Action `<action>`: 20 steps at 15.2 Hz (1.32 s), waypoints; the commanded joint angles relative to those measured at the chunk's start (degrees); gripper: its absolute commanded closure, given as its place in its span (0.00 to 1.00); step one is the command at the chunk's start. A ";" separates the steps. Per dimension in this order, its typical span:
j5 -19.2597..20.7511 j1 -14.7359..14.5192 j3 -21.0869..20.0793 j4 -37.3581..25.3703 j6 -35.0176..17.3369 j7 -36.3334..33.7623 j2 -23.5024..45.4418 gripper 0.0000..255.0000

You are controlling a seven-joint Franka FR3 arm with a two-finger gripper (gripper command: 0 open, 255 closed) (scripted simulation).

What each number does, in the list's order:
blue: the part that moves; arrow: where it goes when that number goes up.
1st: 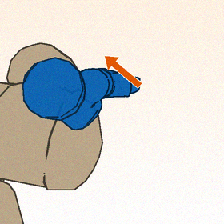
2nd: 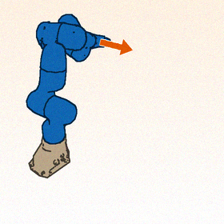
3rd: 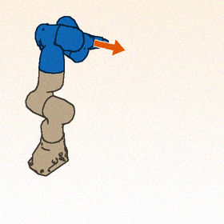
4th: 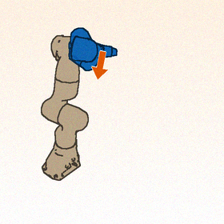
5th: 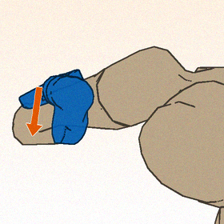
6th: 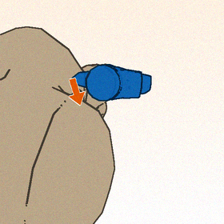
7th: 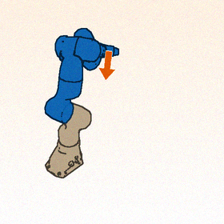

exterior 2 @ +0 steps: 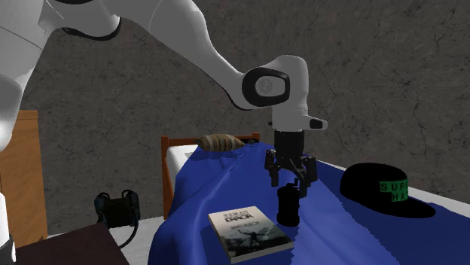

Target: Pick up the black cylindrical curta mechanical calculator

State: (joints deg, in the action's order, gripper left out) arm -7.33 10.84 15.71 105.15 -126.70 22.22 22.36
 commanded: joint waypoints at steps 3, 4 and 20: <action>-0.29 0.12 -0.13 0.28 -1.06 0.20 0.77 1.00; -0.28 0.12 -0.12 0.30 -1.04 0.21 0.73 1.00; 0.85 -0.23 0.39 -2.03 4.08 -0.55 -2.17 1.00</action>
State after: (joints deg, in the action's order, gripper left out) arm -6.64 10.67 16.02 103.25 -123.22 21.75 20.68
